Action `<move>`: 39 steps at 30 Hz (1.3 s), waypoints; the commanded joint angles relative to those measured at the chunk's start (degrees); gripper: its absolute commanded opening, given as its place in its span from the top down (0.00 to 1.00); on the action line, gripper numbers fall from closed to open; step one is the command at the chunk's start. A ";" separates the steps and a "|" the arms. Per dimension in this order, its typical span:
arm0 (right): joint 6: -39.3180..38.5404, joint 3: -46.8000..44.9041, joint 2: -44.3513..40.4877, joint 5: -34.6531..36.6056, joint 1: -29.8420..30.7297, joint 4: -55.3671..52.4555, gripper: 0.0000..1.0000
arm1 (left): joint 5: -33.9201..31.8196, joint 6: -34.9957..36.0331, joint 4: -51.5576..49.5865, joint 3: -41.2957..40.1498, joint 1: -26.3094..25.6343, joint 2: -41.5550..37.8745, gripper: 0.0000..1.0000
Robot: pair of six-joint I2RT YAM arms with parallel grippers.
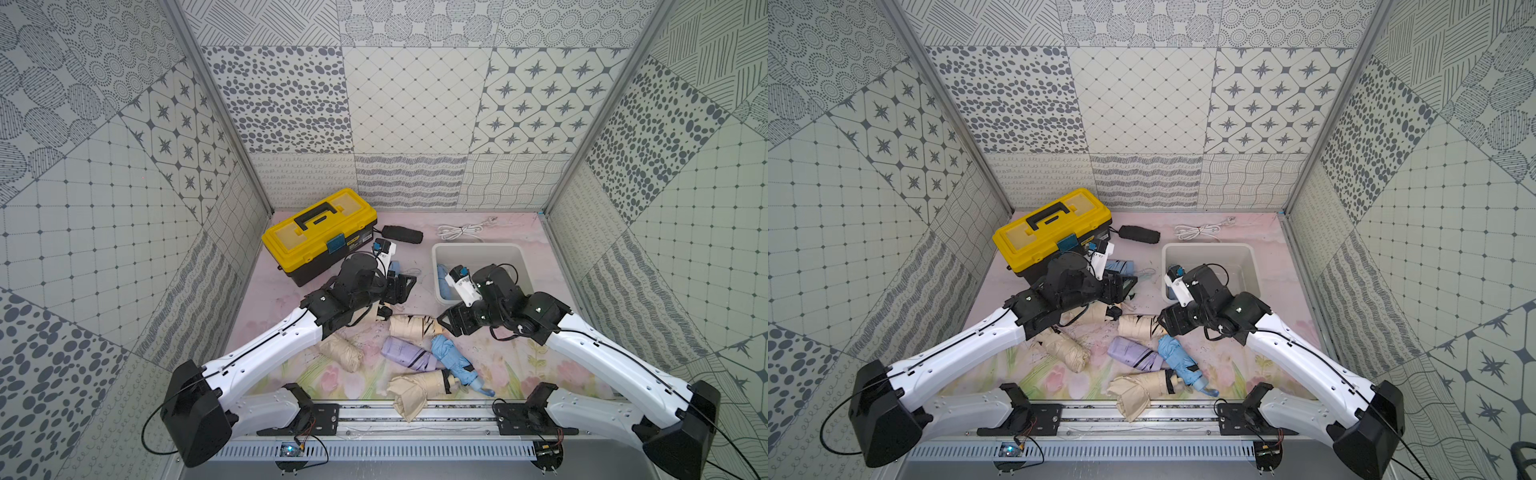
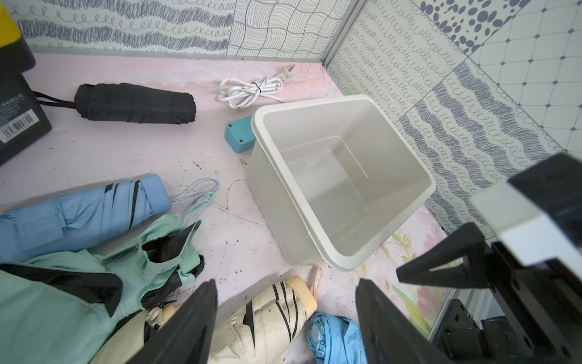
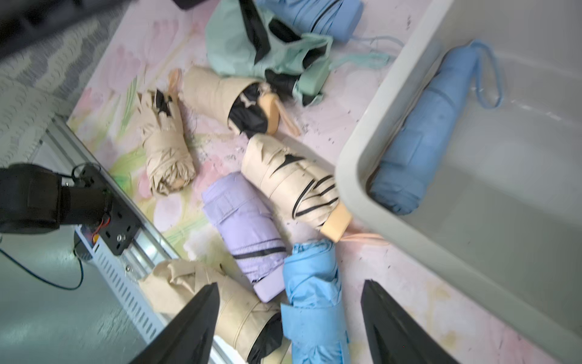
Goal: Put the umbrella into the storage box
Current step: Adjust the storage box at the center of the board, then pick up the umbrella from the center of the board.
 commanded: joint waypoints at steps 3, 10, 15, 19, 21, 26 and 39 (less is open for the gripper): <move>7.90 -2.78 -3.06 6.97 4.67 -4.69 0.23 | 5.75 3.52 -2.44 -4.32 0.10 -7.56 0.27; 14.68 -4.29 -5.86 11.90 3.89 -4.93 0.22 | 8.39 8.38 -18.03 -6.63 -9.22 -14.01 0.24; 17.16 -4.69 -8.17 12.88 -0.12 -5.13 0.22 | 3.78 6.65 -24.23 -8.15 -21.30 -14.48 0.07; 18.93 -4.61 -12.12 13.36 -5.01 -5.27 0.22 | 2.88 6.24 -26.25 -8.15 -27.77 -9.43 0.01; 19.49 -4.78 -13.77 12.90 -6.86 -5.76 0.22 | 2.48 6.03 -29.11 -6.30 -29.20 -5.43 0.02; 17.89 -5.10 -16.54 12.83 -8.60 -9.75 0.22 | 1.90 7.00 -32.88 -4.07 -32.27 2.21 0.01; 14.39 -7.18 -19.98 11.43 -9.57 -8.82 0.20 | -0.28 8.85 -29.16 -1.59 -33.35 16.09 0.01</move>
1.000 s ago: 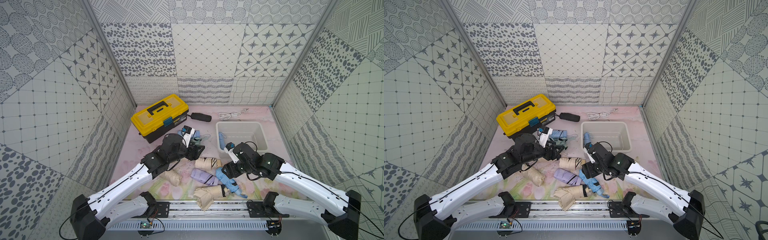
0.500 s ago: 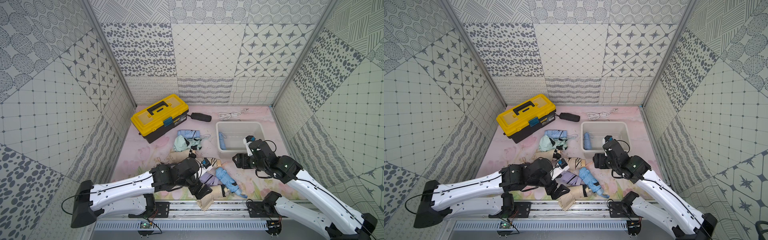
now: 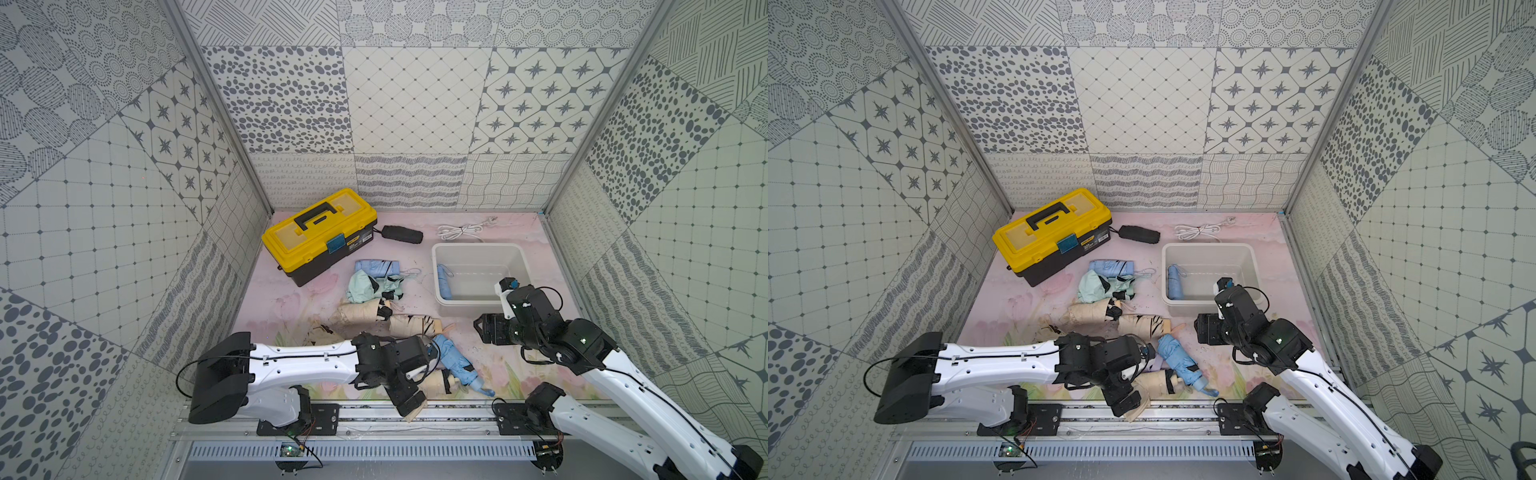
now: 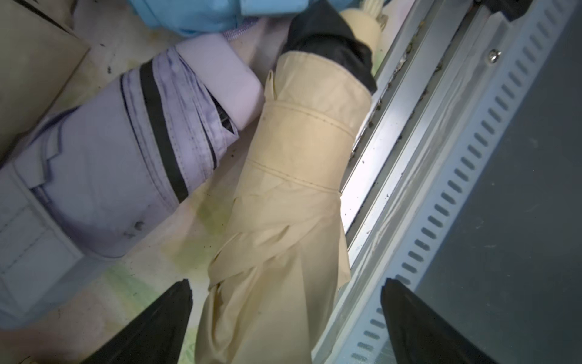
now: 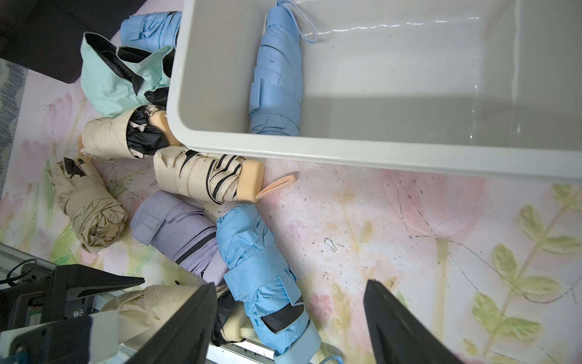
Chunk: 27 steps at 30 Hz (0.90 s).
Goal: Put the umbrella into the storage box
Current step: Pick up the umbrella from the center of the board.
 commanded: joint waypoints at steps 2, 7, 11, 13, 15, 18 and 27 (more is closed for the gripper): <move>0.04 -1.55 -3.72 0.05 -0.21 2.13 0.20 | 0.35 3.39 -0.63 1.89 -0.29 4.65 0.01; 0.40 -2.83 -5.11 0.50 -0.15 2.72 0.20 | 2.29 4.19 1.23 1.46 -0.29 6.88 0.04; 1.00 -3.58 -5.13 0.02 -0.19 3.39 0.21 | 2.86 4.95 2.80 1.39 -0.28 8.95 0.14; 1.27 -3.82 -5.25 -0.03 -0.20 3.37 0.21 | 3.23 5.12 3.56 1.26 -0.25 9.82 0.21; 1.47 -3.80 -5.51 -0.03 -0.16 3.36 0.21 | 3.35 5.28 3.67 1.48 -0.27 10.39 0.26; 1.56 -3.90 -5.85 0.15 -0.15 3.37 0.21 | 3.46 5.59 3.67 1.29 -0.27 10.38 0.34; 1.56 -3.35 -6.11 -0.09 -0.21 3.30 0.21 | 2.19 4.25 3.08 0.23 -0.06 6.39 0.47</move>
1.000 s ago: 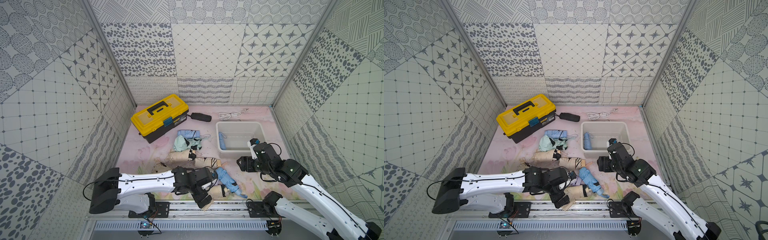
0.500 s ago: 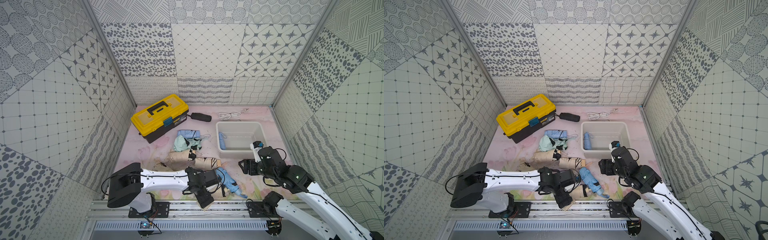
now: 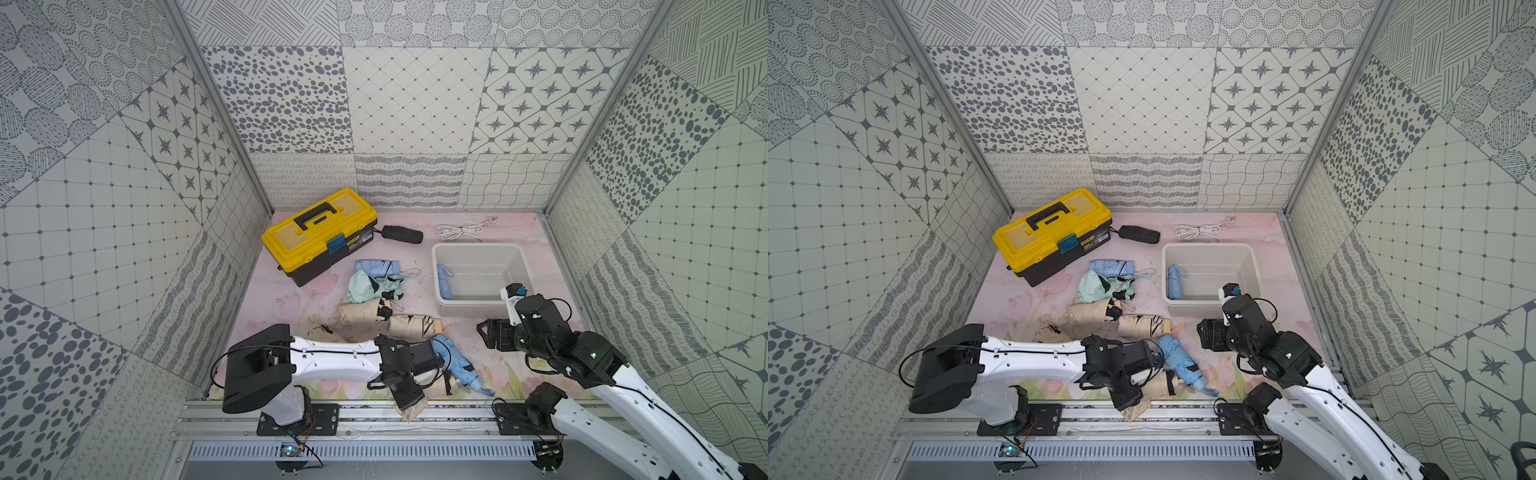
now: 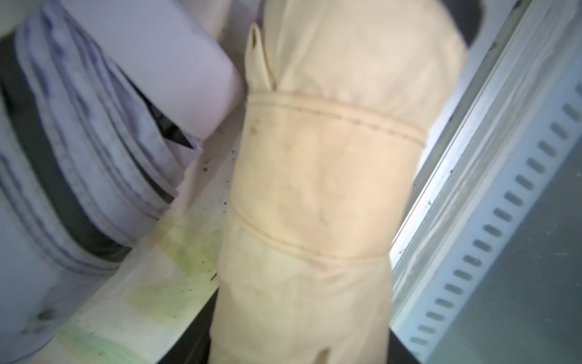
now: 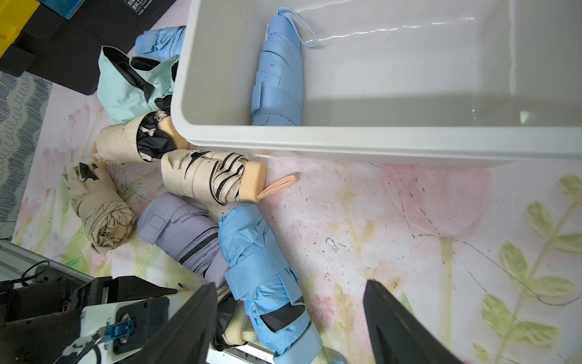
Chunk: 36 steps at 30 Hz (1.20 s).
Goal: Put the umbrella into the storage box
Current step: Pick up the umbrella from the center of the board, then place the umbrella in the storage box.
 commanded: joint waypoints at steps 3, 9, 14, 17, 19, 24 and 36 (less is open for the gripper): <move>0.59 0.69 -0.60 -0.75 -0.17 2.01 0.21 | 1.18 -0.28 0.02 -0.36 0.18 -4.20 0.52; 0.60 0.15 -1.72 -2.70 -0.19 0.27 0.21 | -0.20 -2.66 -1.32 -1.99 0.18 -10.85 0.56; 0.92 1.22 -3.17 -3.76 -0.22 -2.05 0.21 | -0.47 -4.83 -1.75 -2.25 0.59 -16.89 0.60; 1.36 2.09 -3.77 -4.79 -0.22 -2.33 0.21 | -2.42 -8.45 0.74 -2.82 2.83 -20.87 0.63; 1.48 2.55 -3.67 -5.73 -0.22 -2.33 0.21 | -1.17 -13.21 6.09 -4.91 6.51 -24.15 0.64; 1.08 2.95 -2.71 -9.02 -0.17 -1.18 0.21 | 1.11 -22.01 21.26 -9.62 12.08 -30.21 0.64; 8.24 -4.21 0.07 -23.78 -0.16 27.71 0.19 | 13.22 -36.80 50.21 -12.89 21.93 -26.38 0.64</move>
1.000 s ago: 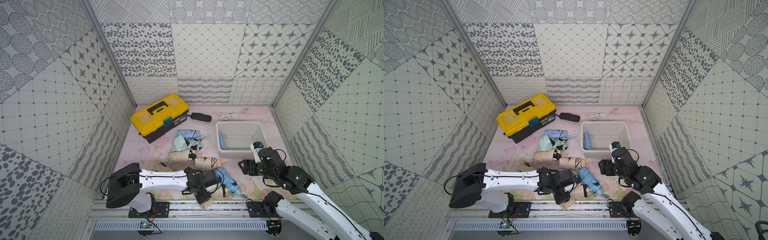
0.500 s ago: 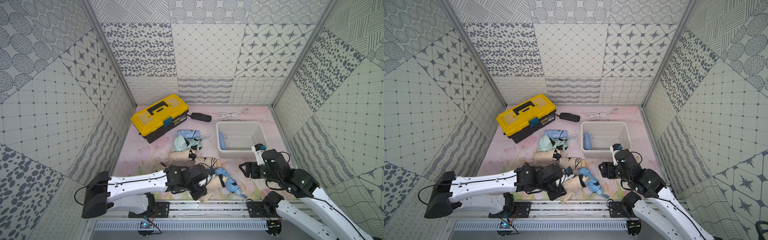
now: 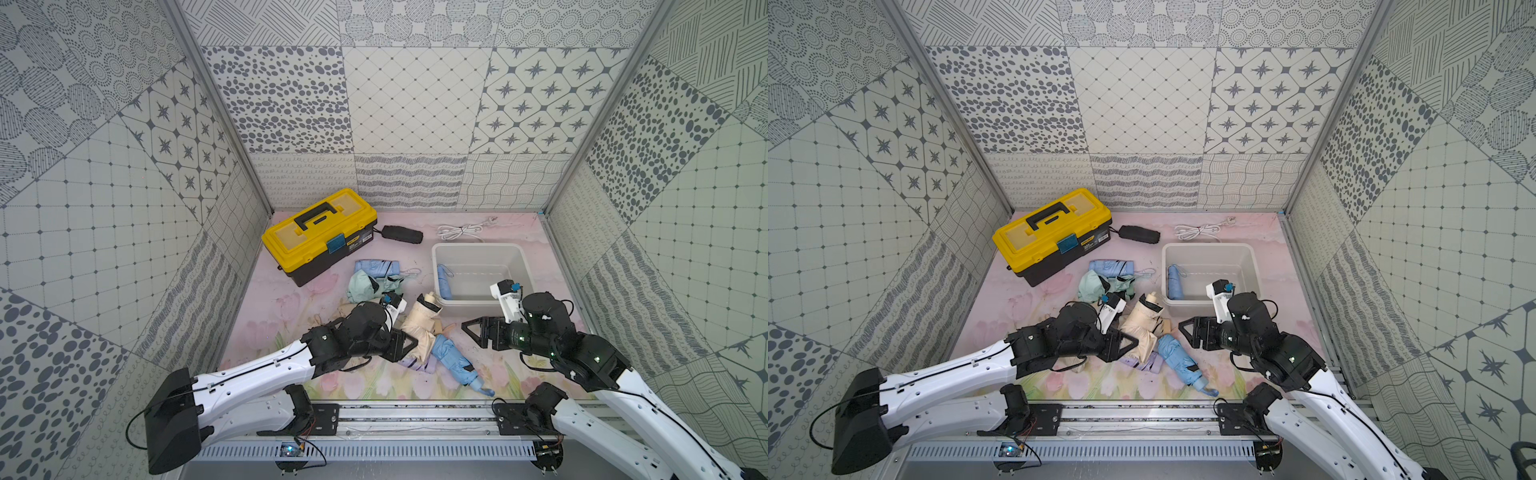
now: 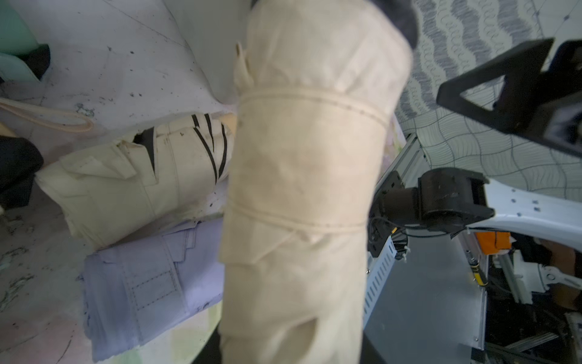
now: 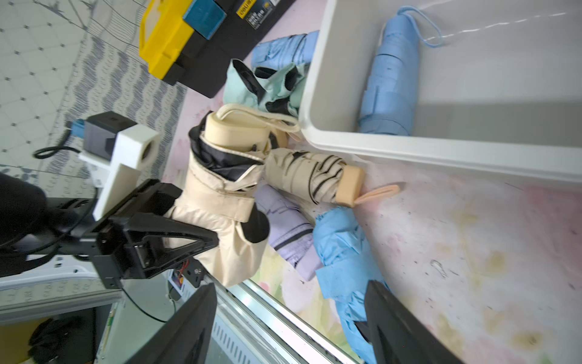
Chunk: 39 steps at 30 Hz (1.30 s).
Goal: Put the umbrella into the storage box
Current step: Place the umbrella in the storage box.
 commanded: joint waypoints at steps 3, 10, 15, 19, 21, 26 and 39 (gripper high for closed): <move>4.33 -2.66 3.81 -5.69 -0.16 18.56 0.16 | 9.53 -11.58 27.30 1.24 2.91 3.06 0.64; 7.15 -0.50 10.72 -13.70 -4.00 28.13 0.11 | 13.57 -14.80 32.98 3.56 4.05 4.17 0.64; 10.91 0.85 12.40 -19.94 -9.30 31.17 0.11 | 15.56 -17.65 37.00 4.38 5.00 4.99 0.64; 14.34 1.80 13.42 -24.96 -9.42 36.98 0.10 | 17.42 -20.20 41.03 5.12 5.46 7.60 0.64; 14.51 2.89 13.39 -25.51 -9.46 36.95 0.10 | 18.25 -21.79 44.14 5.64 5.43 9.30 0.64; 14.78 3.37 13.91 -24.46 -10.75 36.17 0.10 | 19.71 -25.90 53.19 5.98 5.47 13.04 0.64; 13.97 8.28 16.87 -25.19 -15.52 28.20 0.14 | 20.92 -28.91 58.25 7.98 5.46 16.59 0.65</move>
